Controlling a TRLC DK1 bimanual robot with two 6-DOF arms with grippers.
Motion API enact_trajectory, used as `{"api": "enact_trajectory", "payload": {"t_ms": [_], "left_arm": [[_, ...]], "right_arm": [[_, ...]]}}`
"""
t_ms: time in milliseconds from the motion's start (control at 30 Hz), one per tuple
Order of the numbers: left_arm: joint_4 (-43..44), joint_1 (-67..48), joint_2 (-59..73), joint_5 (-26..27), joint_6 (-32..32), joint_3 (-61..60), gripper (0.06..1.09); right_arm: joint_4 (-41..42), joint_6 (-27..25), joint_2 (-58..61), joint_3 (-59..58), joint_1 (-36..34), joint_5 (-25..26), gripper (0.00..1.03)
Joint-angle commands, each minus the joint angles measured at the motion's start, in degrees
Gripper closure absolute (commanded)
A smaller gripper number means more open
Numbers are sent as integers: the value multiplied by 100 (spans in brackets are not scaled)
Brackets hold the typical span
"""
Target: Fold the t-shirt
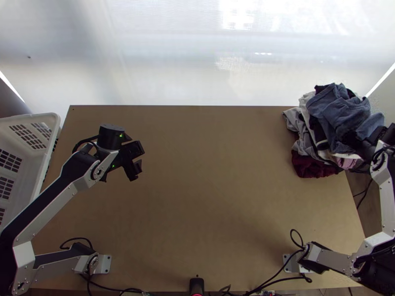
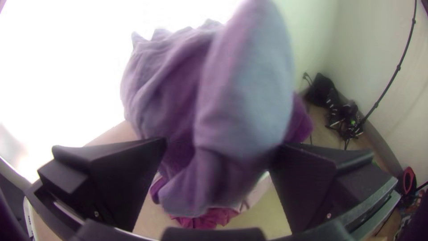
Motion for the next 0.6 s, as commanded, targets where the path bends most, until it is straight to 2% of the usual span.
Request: {"api": "enact_trajectory", "payload": {"t_ms": [0,367,500,567], "left_arm": [[12,-35,-5,-29,14,-11,11],[12,-70,-84,-65,5,-46,11],[12,-70,-84,-65,-30,-55,11],[12,-114,-84,-65,-92,-55,11]], "right_arm": [[-308,-289,-495,70,-207,-64,5],[-668,-429,-1101,149,-1341,-345,5],[-677,-482,-1321,281,-1402,-556,5],[-660,-473,-1286,281,-1323,-705,11]]}}
